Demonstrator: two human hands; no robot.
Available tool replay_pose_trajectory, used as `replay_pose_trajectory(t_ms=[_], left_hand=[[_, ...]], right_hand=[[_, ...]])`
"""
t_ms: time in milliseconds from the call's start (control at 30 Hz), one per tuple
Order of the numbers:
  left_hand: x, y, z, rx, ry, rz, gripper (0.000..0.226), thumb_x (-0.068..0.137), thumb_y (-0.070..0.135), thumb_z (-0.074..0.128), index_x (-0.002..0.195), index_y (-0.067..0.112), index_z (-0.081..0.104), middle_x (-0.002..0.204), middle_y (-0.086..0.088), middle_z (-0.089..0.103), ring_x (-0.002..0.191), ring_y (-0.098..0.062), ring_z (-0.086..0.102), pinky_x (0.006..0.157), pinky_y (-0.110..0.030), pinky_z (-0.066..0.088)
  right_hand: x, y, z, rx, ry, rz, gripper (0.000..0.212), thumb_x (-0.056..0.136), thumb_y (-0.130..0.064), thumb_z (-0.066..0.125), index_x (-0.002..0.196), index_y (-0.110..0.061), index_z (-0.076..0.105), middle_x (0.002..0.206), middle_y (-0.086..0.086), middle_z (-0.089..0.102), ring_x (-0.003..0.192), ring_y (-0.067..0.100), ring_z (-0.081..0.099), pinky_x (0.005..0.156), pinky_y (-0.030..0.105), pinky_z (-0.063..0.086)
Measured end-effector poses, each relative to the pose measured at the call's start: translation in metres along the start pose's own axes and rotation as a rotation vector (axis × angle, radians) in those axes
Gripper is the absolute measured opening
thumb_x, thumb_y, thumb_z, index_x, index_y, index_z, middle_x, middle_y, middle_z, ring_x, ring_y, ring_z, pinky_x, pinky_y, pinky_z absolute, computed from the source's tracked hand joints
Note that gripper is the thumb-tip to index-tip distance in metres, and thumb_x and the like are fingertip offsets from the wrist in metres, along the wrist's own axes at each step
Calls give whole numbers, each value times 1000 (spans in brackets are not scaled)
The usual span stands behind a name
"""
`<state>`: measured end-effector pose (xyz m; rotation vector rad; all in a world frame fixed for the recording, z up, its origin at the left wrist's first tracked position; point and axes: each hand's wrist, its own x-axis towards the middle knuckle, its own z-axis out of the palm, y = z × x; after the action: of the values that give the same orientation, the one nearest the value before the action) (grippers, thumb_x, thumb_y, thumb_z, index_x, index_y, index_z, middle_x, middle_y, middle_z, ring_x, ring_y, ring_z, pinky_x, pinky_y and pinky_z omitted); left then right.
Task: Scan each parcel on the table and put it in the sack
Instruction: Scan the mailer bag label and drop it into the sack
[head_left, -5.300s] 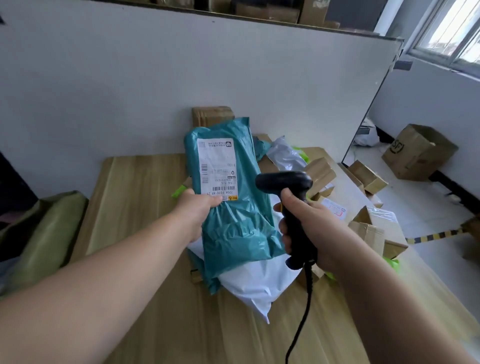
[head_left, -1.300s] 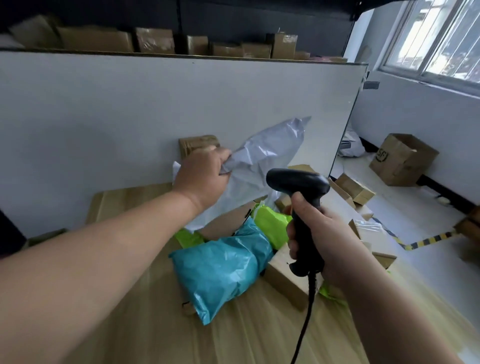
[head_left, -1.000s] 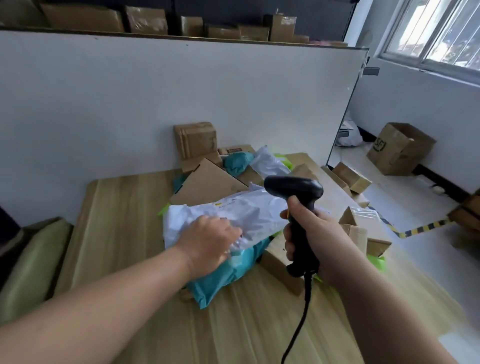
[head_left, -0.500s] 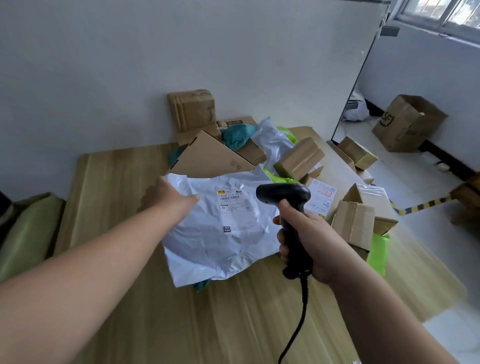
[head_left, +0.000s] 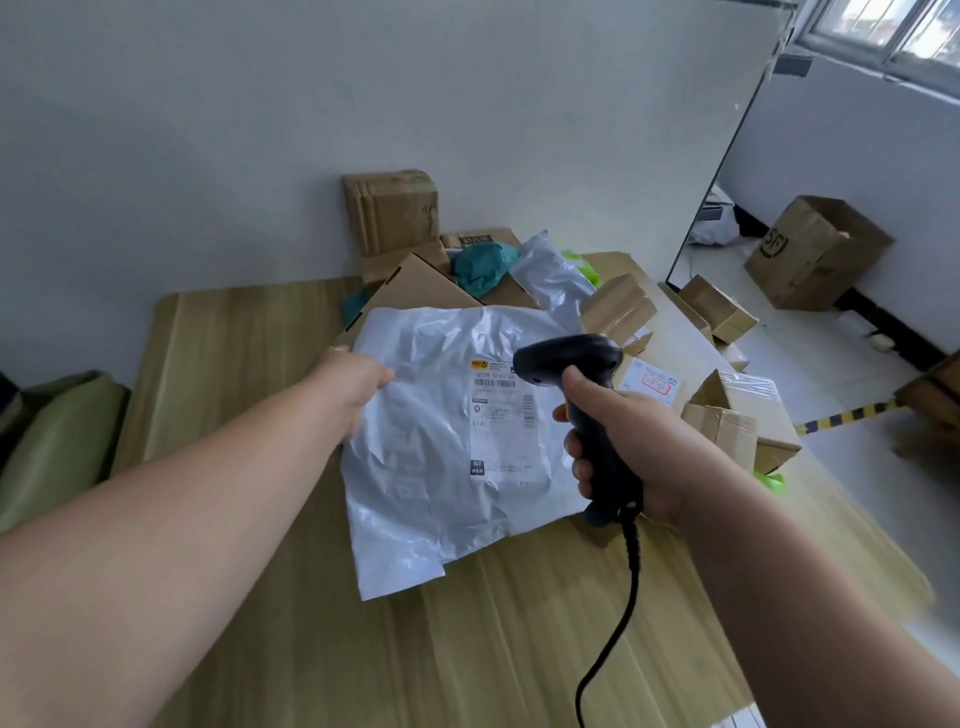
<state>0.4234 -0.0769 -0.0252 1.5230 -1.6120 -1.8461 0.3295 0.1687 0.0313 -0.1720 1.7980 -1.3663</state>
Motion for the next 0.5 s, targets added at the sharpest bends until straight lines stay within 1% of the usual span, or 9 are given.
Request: replay_pose_trajectory(t_ms=[67,133,267,333,400,433,500], left_hand=[[-6,4,-3,-49,-12,50,51,85,5,67,131,8,47,118,-16,60,99,-37,62,88,-55,50],[-11,7,-5,-78,-31,94,45,84,3,67,126,8,52,111,-16,63,93,-36,64,85,-54,52],[-20,14,-11,-113,-34,140,47,82,1,66,126,6,53,112,-19,63,96,-40,63,87,-59,50],[-25,18,-12,-117,-34,162,43,82,-1,65,123,5,53,106,-18,64,92,-39,64,85,-56,52],[-31,21,-13,-129,-41,188,36,84,-4,63,117,6,55,94,-14,64,83,-35,65,79,-50,53],[-33,22,-13,-132,-39,193,35,84,-4,63,116,8,55,93,-13,64,82,-35,64,79,-50,53],[-36,23,-13,-130,-29,192,37,84,-2,64,118,9,54,100,-15,63,90,-37,64,85,-54,52]], right_hand=[[-5,-1,0,5,-4,-5,51,87,-54,66,101,-6,59,59,6,56,46,19,51,46,29,47],[-9,-1,-1,13,-5,-3,51,87,-54,66,102,-6,59,59,5,56,46,19,51,45,28,47],[-22,-5,-2,12,5,-13,48,88,-54,65,96,-7,57,58,5,56,45,18,51,44,27,47],[-28,-7,-3,20,10,-26,47,88,-53,65,94,-7,56,58,5,56,45,18,51,44,28,46],[-33,-10,-4,28,8,-37,47,88,-54,65,93,-8,56,58,5,56,45,18,51,45,28,46],[-35,-12,-5,30,5,-42,47,88,-54,65,92,-8,56,58,5,56,46,18,51,45,28,46],[-40,-15,-5,32,-2,-46,47,87,-54,65,91,-9,57,58,5,56,46,18,51,45,28,47]])
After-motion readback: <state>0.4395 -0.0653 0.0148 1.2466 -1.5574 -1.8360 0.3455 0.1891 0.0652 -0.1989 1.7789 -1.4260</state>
